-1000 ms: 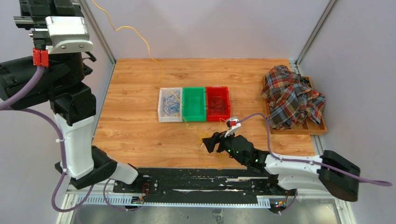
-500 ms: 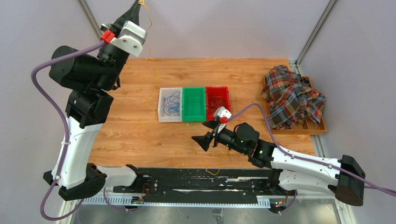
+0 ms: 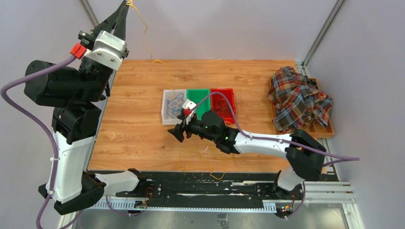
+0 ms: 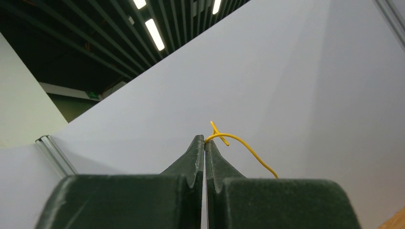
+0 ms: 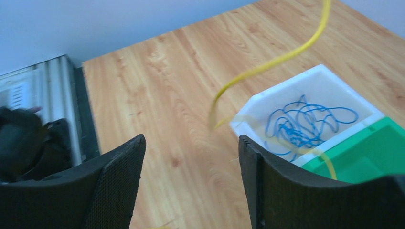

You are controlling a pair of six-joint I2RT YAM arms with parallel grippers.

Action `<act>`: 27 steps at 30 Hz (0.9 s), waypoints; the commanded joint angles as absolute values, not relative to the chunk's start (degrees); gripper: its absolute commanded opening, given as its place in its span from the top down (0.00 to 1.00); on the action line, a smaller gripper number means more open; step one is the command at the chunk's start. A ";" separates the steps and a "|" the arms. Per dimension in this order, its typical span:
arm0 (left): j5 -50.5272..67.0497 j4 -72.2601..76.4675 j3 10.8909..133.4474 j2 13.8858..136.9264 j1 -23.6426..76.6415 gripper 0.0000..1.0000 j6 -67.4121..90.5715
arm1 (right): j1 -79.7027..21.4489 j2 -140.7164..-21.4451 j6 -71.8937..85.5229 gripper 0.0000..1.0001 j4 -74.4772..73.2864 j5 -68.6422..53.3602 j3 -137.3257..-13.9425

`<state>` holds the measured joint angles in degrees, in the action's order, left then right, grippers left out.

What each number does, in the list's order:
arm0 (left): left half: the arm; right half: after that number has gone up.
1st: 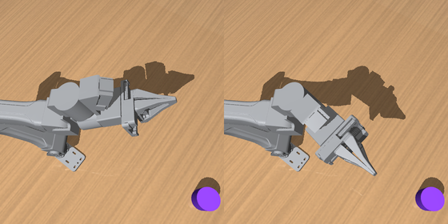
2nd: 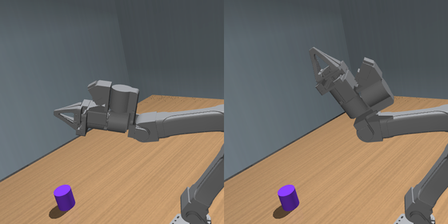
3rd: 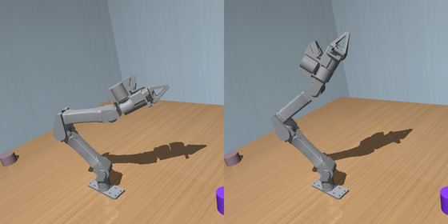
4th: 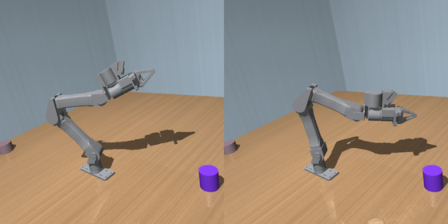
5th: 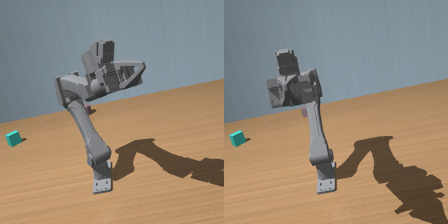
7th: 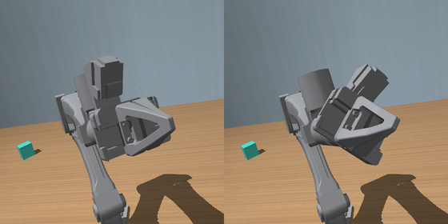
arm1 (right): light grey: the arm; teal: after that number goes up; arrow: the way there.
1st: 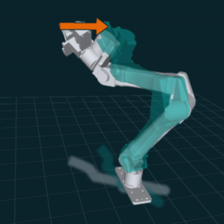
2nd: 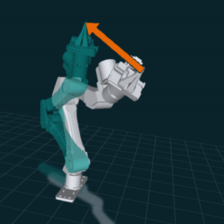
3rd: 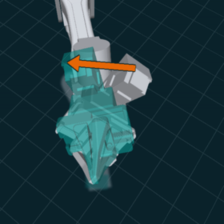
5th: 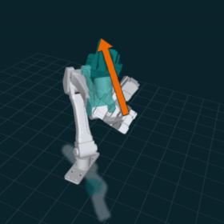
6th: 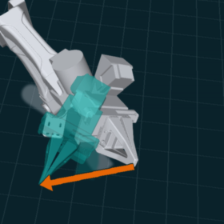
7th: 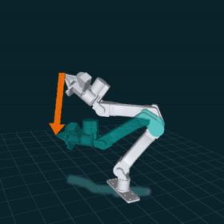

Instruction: Untangle the cables

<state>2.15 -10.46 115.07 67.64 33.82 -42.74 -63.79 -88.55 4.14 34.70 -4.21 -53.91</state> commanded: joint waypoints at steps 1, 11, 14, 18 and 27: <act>3.00 -9.23 117.21 67.78 33.51 0.99 -41.53 | -60.38 -92.60 1.23 0.30 38.33 0.45 -59.83; 6.00 -8.70 117.62 68.03 33.44 1.00 -39.90 | -54.24 -96.69 -2.22 0.54 33.32 -0.64 -72.61; 7.63 -7.62 117.47 68.65 33.49 0.99 -38.19 | -50.50 -95.89 -0.24 0.57 33.74 -3.40 -73.14; 9.04 -3.87 119.04 70.95 33.49 1.00 -35.72 | -46.58 -95.91 0.60 0.57 33.16 -5.64 -75.25; 10.68 -0.01 124.87 76.03 33.49 1.00 -33.23 | -42.89 -99.98 -0.08 0.56 29.87 -7.54 -82.98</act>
<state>9.13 -3.64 122.87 75.20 33.82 -35.33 -43.97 -98.10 0.12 31.07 -5.80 -79.88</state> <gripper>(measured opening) 0.012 0.445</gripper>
